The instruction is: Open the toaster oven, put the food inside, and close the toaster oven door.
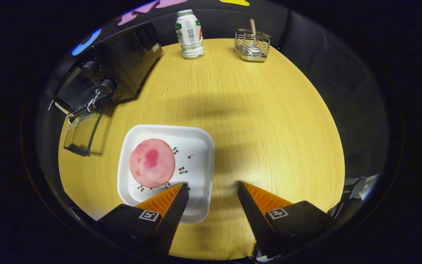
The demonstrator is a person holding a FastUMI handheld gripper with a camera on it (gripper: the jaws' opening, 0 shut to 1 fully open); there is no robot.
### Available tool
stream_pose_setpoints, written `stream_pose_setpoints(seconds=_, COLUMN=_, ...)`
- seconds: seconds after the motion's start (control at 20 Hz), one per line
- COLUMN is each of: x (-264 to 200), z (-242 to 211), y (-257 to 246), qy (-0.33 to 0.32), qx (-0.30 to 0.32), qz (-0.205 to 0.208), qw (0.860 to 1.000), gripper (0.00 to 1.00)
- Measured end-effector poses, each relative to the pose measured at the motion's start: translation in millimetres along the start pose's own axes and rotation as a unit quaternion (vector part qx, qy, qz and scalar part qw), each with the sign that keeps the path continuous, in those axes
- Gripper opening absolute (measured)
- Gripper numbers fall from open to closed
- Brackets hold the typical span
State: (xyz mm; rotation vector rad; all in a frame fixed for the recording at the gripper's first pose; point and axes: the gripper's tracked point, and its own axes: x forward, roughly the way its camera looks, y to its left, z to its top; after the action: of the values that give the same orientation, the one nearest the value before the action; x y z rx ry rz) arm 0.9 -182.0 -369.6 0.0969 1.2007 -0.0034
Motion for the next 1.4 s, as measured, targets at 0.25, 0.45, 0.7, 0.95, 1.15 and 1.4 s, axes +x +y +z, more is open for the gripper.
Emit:
stream_pose_setpoints(seconds=0.25, x=5.1, z=-2.6, y=7.5, qy=0.06, qx=0.045, qz=-0.001, qw=0.997, gripper=0.48)
stream_pose_setpoints(seconds=0.45, x=7.0, z=-7.2, y=3.8, qy=0.125, qx=0.081, qz=0.001, qw=0.989, gripper=0.25)
stream_pose_setpoints(seconds=0.7, x=5.6, z=-7.4, y=1.5, qy=0.123, qx=0.083, qz=0.021, qw=0.989, gripper=0.17)
stream_pose_setpoints(seconds=0.95, x=3.9, z=-6.9, y=2.8, qy=0.096, qx=0.09, qz=0.077, qw=0.988, gripper=0.05)
stream_pose_setpoints(seconds=1.15, x=1.8, z=-7.3, y=4.5, qy=0.084, qx=0.119, qz=0.108, qw=0.983, gripper=0.05)
stream_pose_setpoints(seconds=1.4, x=1.1, z=-9.6, y=11.2, qy=0.062, qx=0.128, qz=0.148, qw=0.979, gripper=0.05)
